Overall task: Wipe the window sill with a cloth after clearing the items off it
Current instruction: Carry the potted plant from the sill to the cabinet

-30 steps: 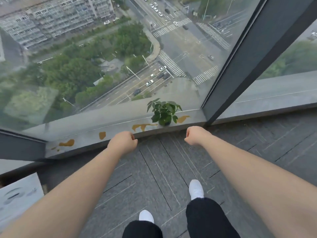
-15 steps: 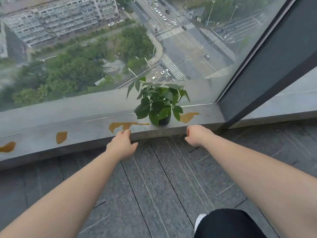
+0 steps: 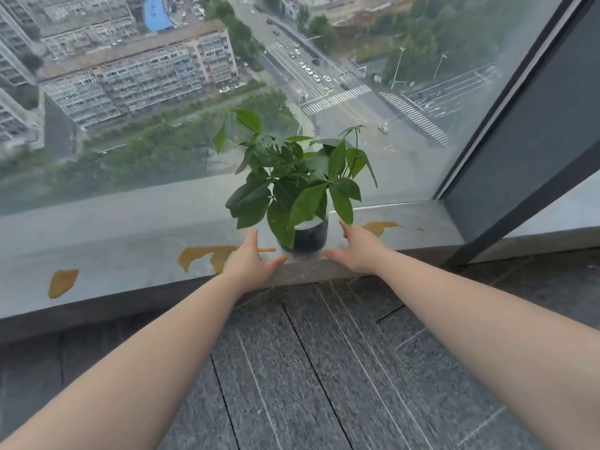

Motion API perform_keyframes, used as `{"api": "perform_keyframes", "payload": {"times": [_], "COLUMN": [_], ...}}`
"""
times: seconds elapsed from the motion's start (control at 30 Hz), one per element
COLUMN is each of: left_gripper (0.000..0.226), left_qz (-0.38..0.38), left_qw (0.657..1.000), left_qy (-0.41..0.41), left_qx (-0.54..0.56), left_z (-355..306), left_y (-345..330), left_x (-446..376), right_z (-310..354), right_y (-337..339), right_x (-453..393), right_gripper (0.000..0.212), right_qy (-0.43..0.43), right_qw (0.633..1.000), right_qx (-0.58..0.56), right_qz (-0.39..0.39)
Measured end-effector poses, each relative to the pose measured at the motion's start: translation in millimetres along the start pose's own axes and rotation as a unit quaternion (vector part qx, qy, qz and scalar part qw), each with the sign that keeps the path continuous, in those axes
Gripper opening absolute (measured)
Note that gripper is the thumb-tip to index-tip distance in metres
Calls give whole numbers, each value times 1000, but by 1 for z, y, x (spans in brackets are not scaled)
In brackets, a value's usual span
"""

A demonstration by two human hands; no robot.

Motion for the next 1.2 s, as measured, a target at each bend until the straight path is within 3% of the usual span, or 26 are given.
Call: {"api": "perform_keyframes", "payload": {"times": [0.17,0.33,0.5,0.67,0.9,1.2], "left_gripper": [84,83,47,28,45,37], "left_qz": [11,-6,-10,-21,13,-24], "left_qw": [998,994,993,986,973,966], "left_qy": [-28,-110,-104,-100,-78,-91], "left_qx": [50,-20,51,132,218,243], "left_z": [-15,-33,-32,-41,-71,-142], "left_y": [-9,-10,-7,14,97,289], "left_x": [-17,-35,-23,5,78,218], "right_z": [17,25,23,43,112,259], "right_y": [2,-2,-4,15,77,206], "right_x": [-8,-13,-16,14,94,227], "right_gripper": [94,91,81,72,72,71], "right_qy": [45,81,72,76,67,78], "right_qw": [994,980,974,963,962,964], "right_qx": [-94,-182,-216,-258,-266,-251], "right_qz": [-15,-6,-10,-14,-10,-36]}}
Point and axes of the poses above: each hand's wrist, its own x-axis away from the middle knuckle, its own y-axis out of the back of the hand, z = x × y, the point moved 5 cm from there along -x, towards the middle knuckle
